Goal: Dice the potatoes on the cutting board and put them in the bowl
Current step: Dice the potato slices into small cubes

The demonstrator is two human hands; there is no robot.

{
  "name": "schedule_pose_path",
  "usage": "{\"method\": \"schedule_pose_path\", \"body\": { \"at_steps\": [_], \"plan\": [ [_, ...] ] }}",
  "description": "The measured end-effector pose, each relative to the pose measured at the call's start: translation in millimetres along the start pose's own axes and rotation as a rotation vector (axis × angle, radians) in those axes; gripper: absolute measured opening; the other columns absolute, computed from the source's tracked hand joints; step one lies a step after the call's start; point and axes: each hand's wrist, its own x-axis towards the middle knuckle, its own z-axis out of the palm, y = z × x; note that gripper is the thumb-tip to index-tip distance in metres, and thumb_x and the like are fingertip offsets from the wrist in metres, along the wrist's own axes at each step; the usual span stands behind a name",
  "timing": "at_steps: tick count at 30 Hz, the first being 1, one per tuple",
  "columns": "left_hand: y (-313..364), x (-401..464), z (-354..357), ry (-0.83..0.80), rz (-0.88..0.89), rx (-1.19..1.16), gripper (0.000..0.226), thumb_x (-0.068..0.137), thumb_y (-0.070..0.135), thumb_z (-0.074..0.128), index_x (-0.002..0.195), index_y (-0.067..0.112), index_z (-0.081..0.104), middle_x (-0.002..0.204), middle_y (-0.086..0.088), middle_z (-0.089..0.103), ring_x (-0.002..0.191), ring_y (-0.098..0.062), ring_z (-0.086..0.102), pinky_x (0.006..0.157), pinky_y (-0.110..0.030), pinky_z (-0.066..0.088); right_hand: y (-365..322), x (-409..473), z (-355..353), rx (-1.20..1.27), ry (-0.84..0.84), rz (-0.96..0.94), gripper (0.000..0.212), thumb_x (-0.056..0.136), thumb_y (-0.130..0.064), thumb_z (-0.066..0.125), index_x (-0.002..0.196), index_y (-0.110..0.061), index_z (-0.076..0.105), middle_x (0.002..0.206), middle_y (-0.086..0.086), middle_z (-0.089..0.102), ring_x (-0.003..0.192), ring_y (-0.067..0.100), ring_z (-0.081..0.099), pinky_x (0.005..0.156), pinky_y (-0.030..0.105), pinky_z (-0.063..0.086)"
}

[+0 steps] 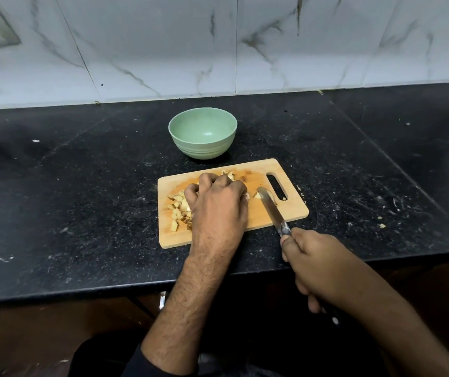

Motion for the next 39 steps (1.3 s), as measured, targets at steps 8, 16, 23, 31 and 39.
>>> {"method": "schedule_pose_path", "body": {
  "at_steps": [8, 16, 23, 31, 39],
  "plan": [
    [-18, 3, -10, 0.127, -0.062, -0.125, 0.014, 0.094, 0.033, 0.062, 0.103, 0.032, 0.072, 0.099, 0.016, 0.065, 0.11, -0.013, 0.044, 0.089, -0.034, 0.017, -24, 9, 12, -0.052, -0.032, -0.082, 0.033, 0.105, -0.042, 0.032, 0.086, -0.023, 0.051, 0.055, 0.003, 0.063, 0.044, 0.024, 0.066, 0.041, 0.023, 0.043],
    [-32, 2, -20, 0.188, -0.124, -0.204, 0.022, 0.096, 0.038, 0.059, 0.115, 0.032, 0.068, 0.108, 0.015, 0.061, 0.113, -0.012, 0.045, 0.09, -0.034, 0.021, -33, 8, 5, -0.328, 0.108, -0.166, 0.029, 0.103, -0.051, 0.029, 0.102, -0.033, 0.053, 0.07, -0.004, 0.058, 0.058, 0.012, 0.055, 0.072, 0.036, 0.055],
    [-31, -2, -16, 0.131, -0.052, -0.133, 0.022, 0.092, 0.029, 0.064, 0.112, 0.036, 0.07, 0.111, 0.016, 0.06, 0.112, -0.012, 0.043, 0.087, -0.031, 0.016, -33, 6, 3, -0.389, 0.109, -0.164, 0.031, 0.103, -0.053, 0.029, 0.102, -0.034, 0.053, 0.068, -0.007, 0.058, 0.06, 0.008, 0.056, 0.074, 0.034, 0.054],
    [-33, 0, -19, 0.151, -0.166, -0.169, 0.015, 0.095, 0.031, 0.062, 0.103, 0.029, 0.073, 0.11, 0.017, 0.061, 0.112, -0.011, 0.04, 0.095, -0.04, 0.025, -27, 0, -6, -0.306, 0.144, -0.116, 0.029, 0.102, -0.054, 0.03, 0.104, -0.037, 0.053, 0.071, -0.006, 0.06, 0.06, 0.007, 0.058, 0.076, 0.035, 0.056],
    [-20, 0, -12, 0.133, -0.046, -0.176, 0.015, 0.094, 0.036, 0.063, 0.101, 0.03, 0.074, 0.112, 0.015, 0.061, 0.112, -0.011, 0.041, 0.089, -0.037, 0.022, -17, 6, -11, -0.277, 0.161, -0.063, 0.031, 0.103, -0.052, 0.032, 0.109, -0.033, 0.056, 0.069, -0.004, 0.063, 0.061, 0.012, 0.065, 0.072, 0.039, 0.059]
  ]
}}
